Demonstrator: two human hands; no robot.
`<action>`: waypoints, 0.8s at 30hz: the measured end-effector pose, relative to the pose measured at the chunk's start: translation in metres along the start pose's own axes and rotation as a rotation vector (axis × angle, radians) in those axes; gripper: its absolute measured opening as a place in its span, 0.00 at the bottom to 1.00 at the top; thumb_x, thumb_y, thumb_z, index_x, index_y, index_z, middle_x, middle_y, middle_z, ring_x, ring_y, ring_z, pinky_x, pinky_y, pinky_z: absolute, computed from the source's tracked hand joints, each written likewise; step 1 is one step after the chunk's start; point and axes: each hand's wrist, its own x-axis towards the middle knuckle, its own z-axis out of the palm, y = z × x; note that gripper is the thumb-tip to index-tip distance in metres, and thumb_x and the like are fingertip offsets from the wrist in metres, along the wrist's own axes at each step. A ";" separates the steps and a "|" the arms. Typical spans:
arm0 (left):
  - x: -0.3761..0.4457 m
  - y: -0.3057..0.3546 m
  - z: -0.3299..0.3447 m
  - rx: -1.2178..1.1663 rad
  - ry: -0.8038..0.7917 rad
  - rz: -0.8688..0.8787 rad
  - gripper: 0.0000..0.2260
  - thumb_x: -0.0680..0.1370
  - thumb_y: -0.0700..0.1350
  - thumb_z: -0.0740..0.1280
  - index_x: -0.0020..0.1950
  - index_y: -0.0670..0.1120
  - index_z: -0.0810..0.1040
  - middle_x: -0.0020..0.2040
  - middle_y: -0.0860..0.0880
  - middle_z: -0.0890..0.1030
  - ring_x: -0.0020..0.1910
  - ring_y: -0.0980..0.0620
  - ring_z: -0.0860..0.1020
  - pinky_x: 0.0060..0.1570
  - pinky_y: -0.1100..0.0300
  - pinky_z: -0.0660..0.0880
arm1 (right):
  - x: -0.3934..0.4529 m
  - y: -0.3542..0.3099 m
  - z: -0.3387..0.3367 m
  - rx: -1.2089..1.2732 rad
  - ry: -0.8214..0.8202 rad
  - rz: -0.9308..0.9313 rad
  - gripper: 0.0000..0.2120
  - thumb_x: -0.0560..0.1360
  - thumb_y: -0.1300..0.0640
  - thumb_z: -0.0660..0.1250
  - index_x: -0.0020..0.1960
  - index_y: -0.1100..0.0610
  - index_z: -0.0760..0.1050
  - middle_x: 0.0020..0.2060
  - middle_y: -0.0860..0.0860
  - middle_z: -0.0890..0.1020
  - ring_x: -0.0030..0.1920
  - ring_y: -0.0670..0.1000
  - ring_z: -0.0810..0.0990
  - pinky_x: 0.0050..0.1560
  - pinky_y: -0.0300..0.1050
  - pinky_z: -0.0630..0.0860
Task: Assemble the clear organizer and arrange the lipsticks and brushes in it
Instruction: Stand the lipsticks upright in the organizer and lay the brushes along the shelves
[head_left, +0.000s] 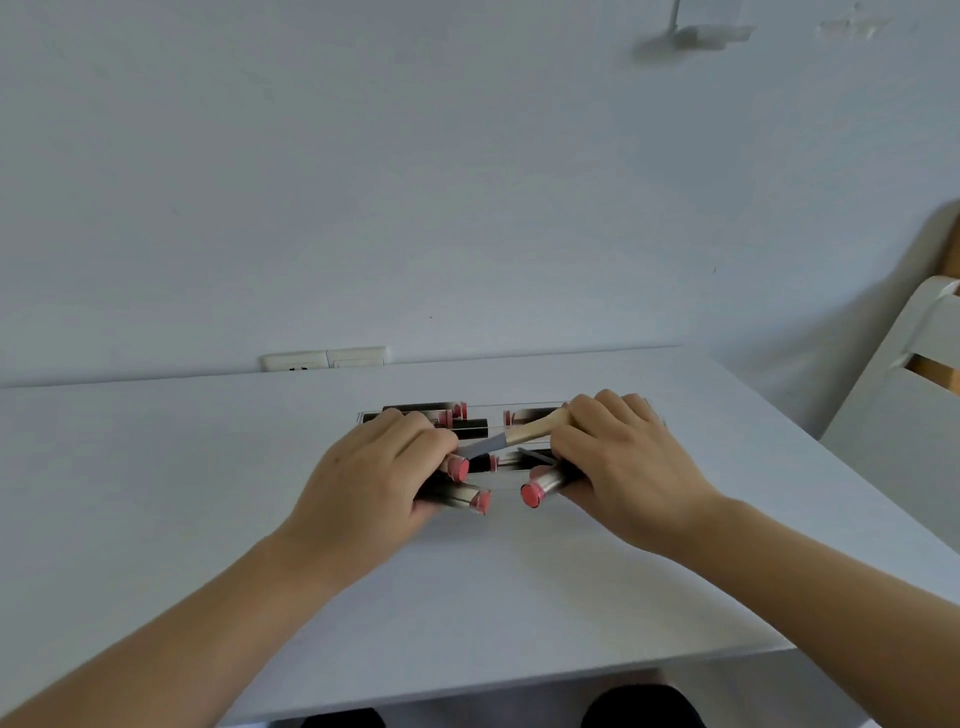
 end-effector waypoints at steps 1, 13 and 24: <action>-0.002 0.001 0.001 0.001 0.002 0.012 0.11 0.68 0.35 0.73 0.49 0.43 0.80 0.42 0.48 0.78 0.39 0.44 0.74 0.36 0.53 0.72 | -0.001 0.000 0.000 0.004 -0.005 0.002 0.13 0.76 0.47 0.68 0.40 0.56 0.72 0.39 0.51 0.75 0.37 0.56 0.70 0.39 0.50 0.69; -0.007 0.006 0.006 0.014 -0.036 0.093 0.05 0.72 0.39 0.67 0.45 0.43 0.81 0.40 0.48 0.78 0.38 0.44 0.74 0.40 0.53 0.71 | -0.001 -0.001 -0.007 0.046 -0.093 0.010 0.26 0.75 0.26 0.54 0.43 0.50 0.60 0.40 0.47 0.69 0.39 0.53 0.66 0.45 0.49 0.68; -0.006 0.000 0.004 -0.031 -0.048 0.132 0.03 0.72 0.37 0.72 0.44 0.44 0.81 0.40 0.49 0.77 0.38 0.47 0.70 0.41 0.58 0.67 | -0.003 0.003 -0.006 0.077 0.082 0.000 0.30 0.79 0.32 0.55 0.38 0.59 0.70 0.37 0.53 0.72 0.36 0.56 0.66 0.39 0.52 0.67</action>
